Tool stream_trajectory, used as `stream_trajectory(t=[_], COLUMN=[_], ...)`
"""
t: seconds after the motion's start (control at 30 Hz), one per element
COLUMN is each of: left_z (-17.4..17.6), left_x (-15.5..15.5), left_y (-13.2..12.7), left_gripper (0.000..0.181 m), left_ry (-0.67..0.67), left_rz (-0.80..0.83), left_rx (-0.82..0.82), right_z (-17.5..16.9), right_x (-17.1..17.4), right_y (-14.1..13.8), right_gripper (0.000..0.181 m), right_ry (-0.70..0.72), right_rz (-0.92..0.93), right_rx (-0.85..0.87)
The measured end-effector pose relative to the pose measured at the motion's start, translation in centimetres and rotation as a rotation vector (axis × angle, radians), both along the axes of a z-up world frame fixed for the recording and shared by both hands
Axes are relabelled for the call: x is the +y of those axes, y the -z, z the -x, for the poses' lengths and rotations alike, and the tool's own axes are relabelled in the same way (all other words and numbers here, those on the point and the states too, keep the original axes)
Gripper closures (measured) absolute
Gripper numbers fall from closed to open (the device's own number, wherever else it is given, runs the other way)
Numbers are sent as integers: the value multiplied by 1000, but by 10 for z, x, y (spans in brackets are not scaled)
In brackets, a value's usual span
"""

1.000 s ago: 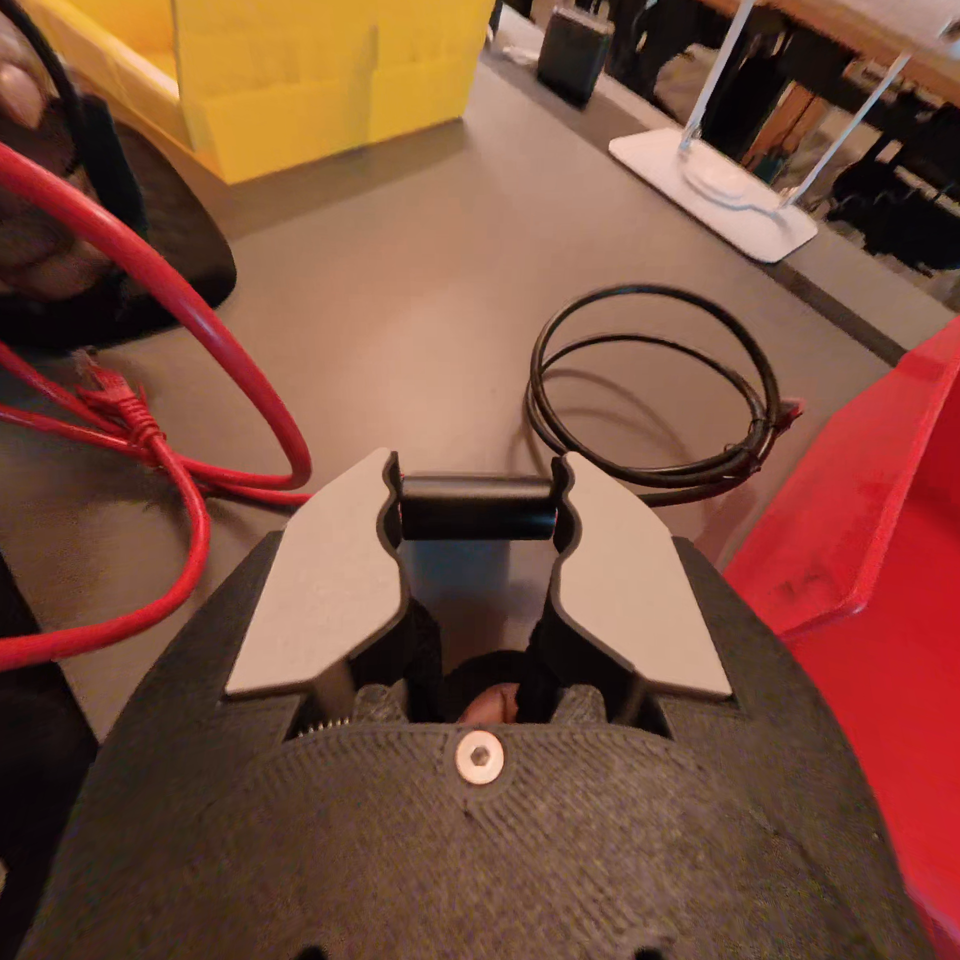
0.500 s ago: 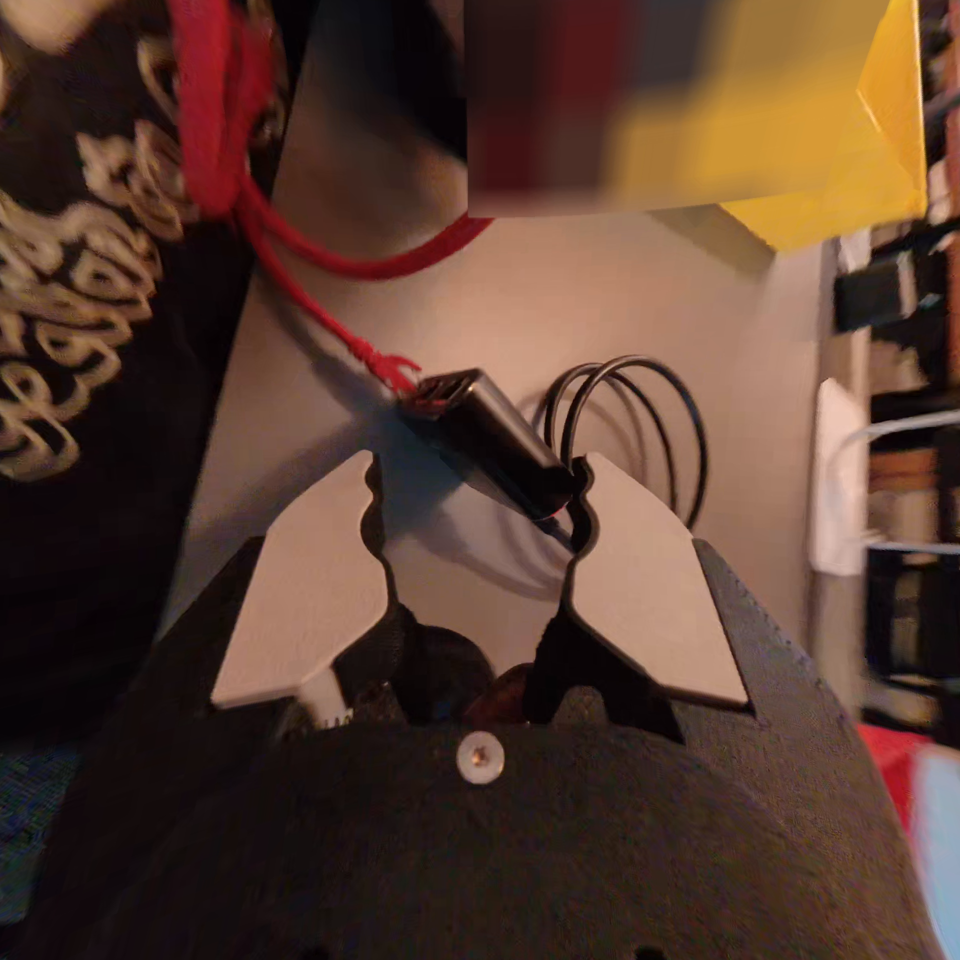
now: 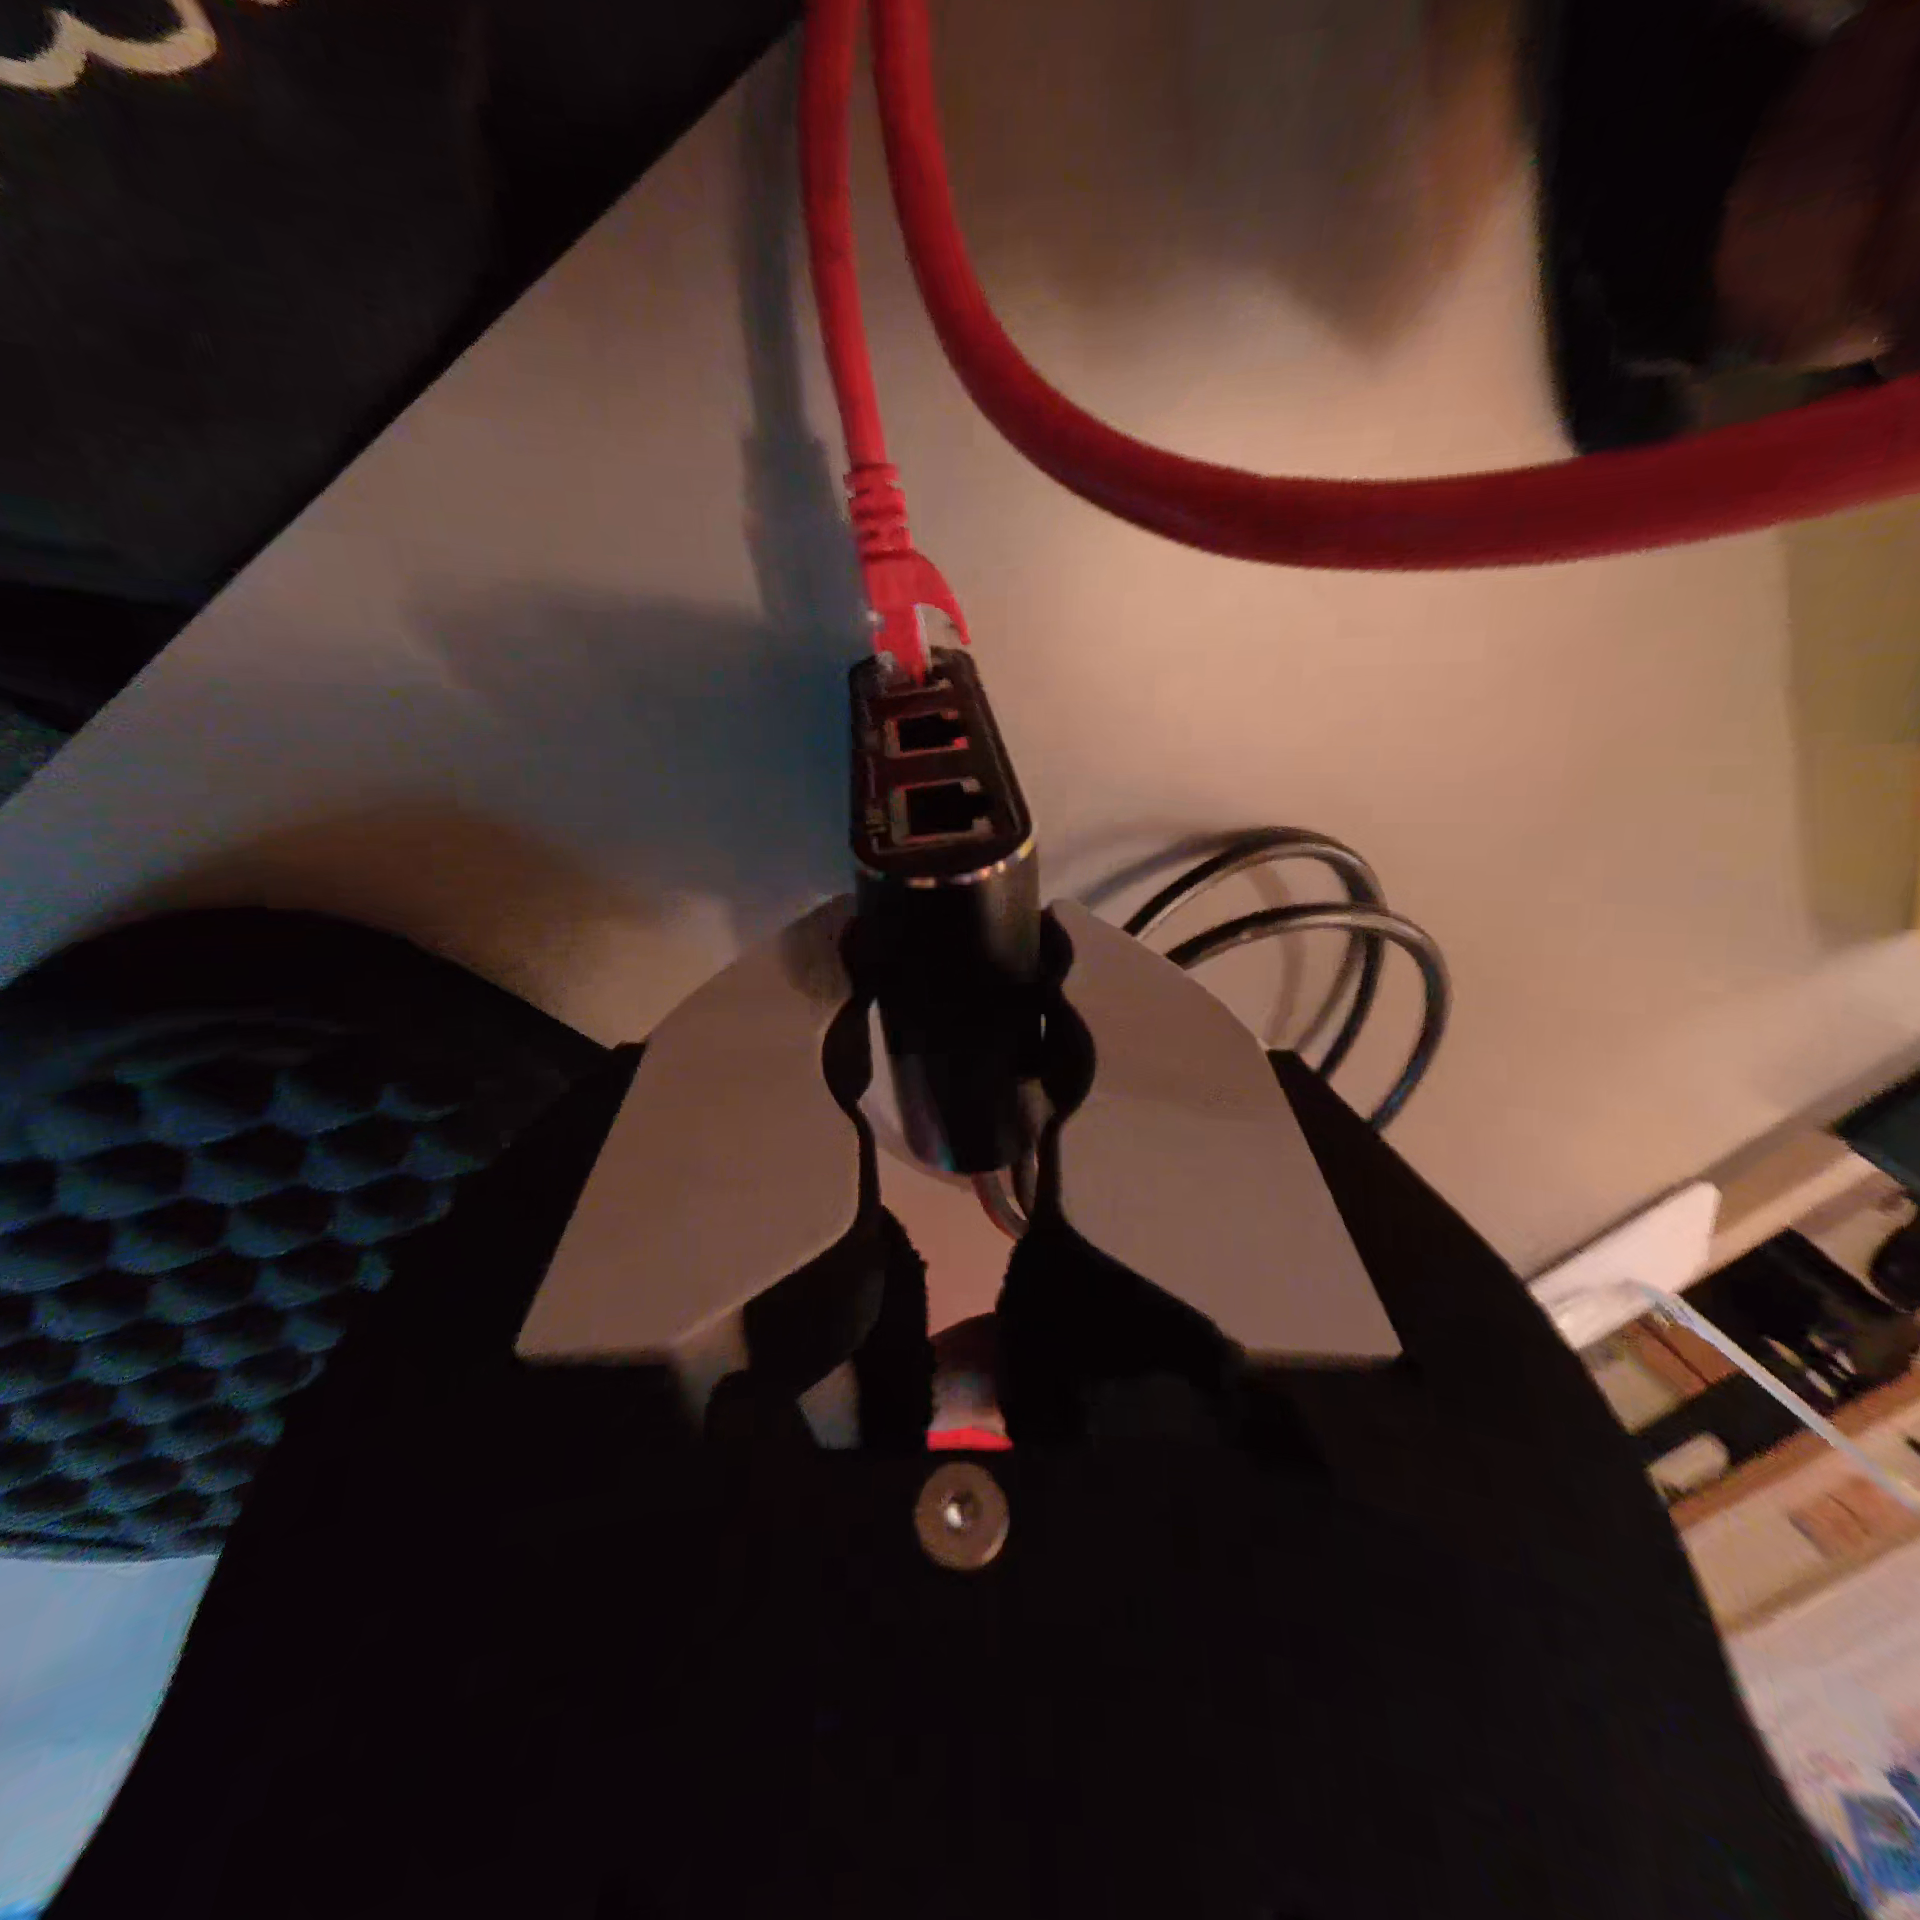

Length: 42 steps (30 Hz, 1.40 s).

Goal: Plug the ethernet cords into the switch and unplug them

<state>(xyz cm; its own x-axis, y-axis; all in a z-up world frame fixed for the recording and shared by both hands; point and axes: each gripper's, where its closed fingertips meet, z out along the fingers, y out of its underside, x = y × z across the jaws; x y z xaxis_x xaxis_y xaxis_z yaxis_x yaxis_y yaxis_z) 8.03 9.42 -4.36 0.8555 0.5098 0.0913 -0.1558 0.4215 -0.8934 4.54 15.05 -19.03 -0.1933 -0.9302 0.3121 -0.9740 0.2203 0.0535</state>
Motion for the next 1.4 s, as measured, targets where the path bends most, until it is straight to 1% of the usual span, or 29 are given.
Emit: stream_trajectory(t=[0.03, 0.1, 0.13, 0.17, 0.23, 0.33, 0.43, 0.6, 0.67, 0.7, 0.73, 0.83, 0.9, 1.0, 1.07, 1.17, 1.3, 1.37, 1.4], left_z=[0, -2, -3, -3, -4, -6, -7, -5, 4, 5, 5, 12, 16, 22, 23, 21, 24, 23, 22], left_x=[0, -1, -2, -4, -7, -7, 1, 12, 7, 3, 1, -2, -9, -17, -19, -13, -6, -7, -7], left_y=[0, -1, -2, -2, -4, -6, -1, 10, 17, 14, 10, 14, 15, 20, 20, 20, 31, 28, 27], left_gripper=[168, 167, 171, 171, 170, 168, 168, 170, 169, 169, 169, 169, 170, 170, 170, 169, 169, 169, 169], left_ry=[-7, -25, -38, -53, -63, -5, -6, -114, -219, -271, -288, -336, -380, -381, -379, -342, -304, -306, -305], left_rz=[9, 25, 33, 43, 45, 10, 78, 261, 347, 349, 333, 384, 384, 364, 338, 317, 344, 311, 303], left_rx=[6, 28, 43, 57, 66, 45, 52, 123, 165, 203, 220, 183, 164, 73, 36, 23, -3, 8, 13], right_z=[-1, 0, 2, 6, 21, 44, 46, 46, 50, 51, 50, 47, 49, 57, 57, 51, 47, 47, 46], right_x=[0, -4, -7, -13, -24, -33, -36, -41, -40, -41, -42, -48, -48, -41, -41, -45, -49, -50, -51], right_y=[2, 1, -1, -5, -21, -51, -70, -88, -98, -101, -104, -109, -114, -125, -125, -121, -118, -118, -118], right_gripper=[155, 155, 156, 156, 155, 155, 155, 155, 155, 155, 155, 156, 156, 156, 157, 156, 156, 157, 155], right_ry=[0, 50, 77, 104, 163, 244, 313, 390, 427, 433, 440, 458, 478, 520, 517, 513, 514, 523, 525], right_rz=[-15, 16, 63, 130, 292, 526, 688, 887, 961, 992, 1021, 1082, 1106, 1135, 1140, 1156, 1160, 1168, 1177], right_rx=[-22, -56, -60, -48, 36, 220, 265, 325, 346, 363, 371, 387, 438, 548, 584, 557, 537, 530, 521])
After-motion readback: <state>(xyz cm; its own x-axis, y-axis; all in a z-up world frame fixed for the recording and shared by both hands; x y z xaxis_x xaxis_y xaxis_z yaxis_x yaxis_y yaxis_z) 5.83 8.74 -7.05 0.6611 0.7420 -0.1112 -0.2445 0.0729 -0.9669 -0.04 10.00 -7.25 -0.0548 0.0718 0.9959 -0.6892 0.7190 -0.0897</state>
